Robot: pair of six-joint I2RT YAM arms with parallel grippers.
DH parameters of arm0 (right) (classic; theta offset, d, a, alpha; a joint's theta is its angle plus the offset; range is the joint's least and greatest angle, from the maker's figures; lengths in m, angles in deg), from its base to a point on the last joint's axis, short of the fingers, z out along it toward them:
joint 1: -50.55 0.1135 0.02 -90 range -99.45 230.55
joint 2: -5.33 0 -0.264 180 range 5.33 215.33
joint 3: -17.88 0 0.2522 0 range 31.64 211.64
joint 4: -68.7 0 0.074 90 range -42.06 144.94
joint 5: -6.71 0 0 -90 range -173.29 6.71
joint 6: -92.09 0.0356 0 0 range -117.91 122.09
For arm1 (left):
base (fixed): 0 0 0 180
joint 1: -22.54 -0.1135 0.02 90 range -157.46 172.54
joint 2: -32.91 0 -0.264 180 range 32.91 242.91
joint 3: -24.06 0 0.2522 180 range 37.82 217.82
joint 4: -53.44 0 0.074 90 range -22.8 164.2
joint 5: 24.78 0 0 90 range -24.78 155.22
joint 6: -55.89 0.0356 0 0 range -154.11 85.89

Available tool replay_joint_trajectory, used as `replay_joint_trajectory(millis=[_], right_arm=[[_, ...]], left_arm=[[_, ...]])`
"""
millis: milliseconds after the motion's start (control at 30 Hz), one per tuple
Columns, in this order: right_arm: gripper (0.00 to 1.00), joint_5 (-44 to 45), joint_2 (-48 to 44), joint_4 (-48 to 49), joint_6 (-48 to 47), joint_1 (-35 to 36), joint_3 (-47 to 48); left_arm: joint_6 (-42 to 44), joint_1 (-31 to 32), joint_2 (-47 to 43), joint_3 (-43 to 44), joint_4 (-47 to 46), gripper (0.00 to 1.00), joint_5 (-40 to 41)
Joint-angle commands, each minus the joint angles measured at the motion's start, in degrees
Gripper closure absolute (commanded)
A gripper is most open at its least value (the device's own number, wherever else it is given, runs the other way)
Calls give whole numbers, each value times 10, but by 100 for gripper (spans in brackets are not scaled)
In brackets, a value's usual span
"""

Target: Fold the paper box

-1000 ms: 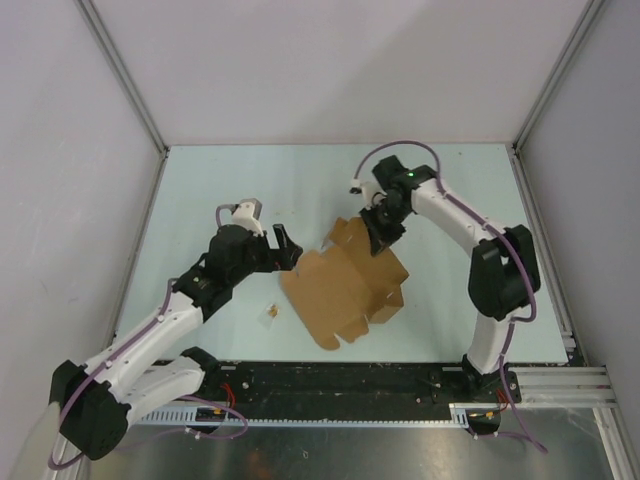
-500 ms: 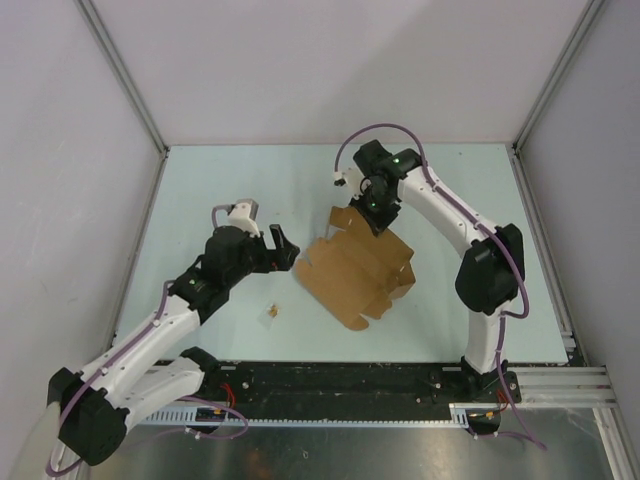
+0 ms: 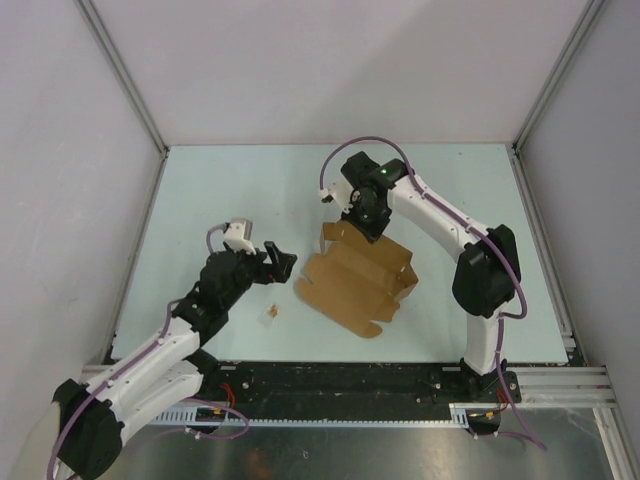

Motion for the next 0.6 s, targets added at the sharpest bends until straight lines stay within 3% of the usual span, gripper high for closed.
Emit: replay_joint_trajectory(millis=[0,267,467,567], right_arm=[[100,-26,-35,16,-37,2,-12],[98,-26,-36,26,-45,12,-35],[97,40,-67,81,-41,32,-81],[92,31,-81,95,-33,34,-93]], left_arm=[[38,-4,-17,-59,-199,8,-51],[107,-4,35,-104,-351,9,-92],[119,-4,48,-114,-380,10,-110],[119,-4,51,-118,-382,10,-116]])
